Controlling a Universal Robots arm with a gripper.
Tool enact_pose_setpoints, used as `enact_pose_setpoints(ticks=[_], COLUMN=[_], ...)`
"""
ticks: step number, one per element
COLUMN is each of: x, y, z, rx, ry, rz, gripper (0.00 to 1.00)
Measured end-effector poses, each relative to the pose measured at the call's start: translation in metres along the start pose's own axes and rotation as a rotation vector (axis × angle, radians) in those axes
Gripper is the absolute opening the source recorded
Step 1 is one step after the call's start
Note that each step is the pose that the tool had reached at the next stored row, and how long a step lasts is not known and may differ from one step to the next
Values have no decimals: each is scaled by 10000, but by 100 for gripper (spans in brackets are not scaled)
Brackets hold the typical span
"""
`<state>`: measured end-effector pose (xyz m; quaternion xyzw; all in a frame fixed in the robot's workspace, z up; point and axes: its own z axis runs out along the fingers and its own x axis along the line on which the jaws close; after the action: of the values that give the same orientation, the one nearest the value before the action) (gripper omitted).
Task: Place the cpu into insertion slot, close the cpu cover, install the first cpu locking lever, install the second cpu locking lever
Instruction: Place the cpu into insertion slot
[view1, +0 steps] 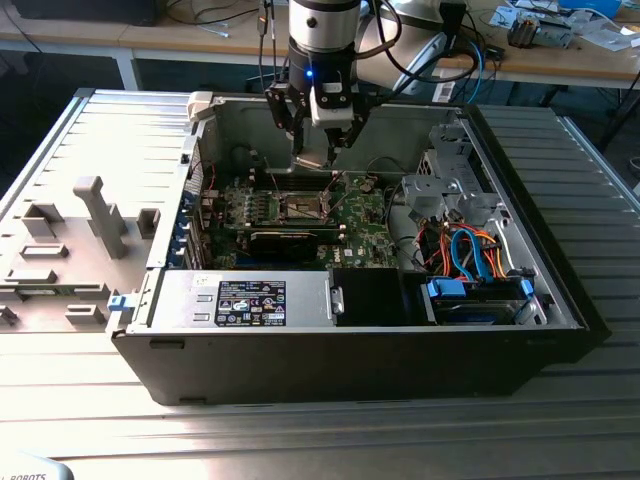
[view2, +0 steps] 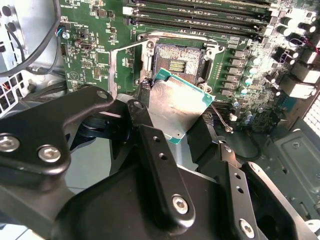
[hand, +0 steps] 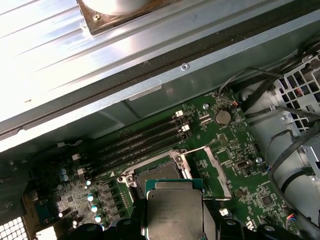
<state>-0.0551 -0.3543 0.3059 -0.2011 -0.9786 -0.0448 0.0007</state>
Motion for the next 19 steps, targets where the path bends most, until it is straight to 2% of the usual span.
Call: enact_pose_setpoints(ticks=[19], x=[0], y=[0], z=[2], rx=[-5], ry=[-26], rz=[298], gripper=[54])
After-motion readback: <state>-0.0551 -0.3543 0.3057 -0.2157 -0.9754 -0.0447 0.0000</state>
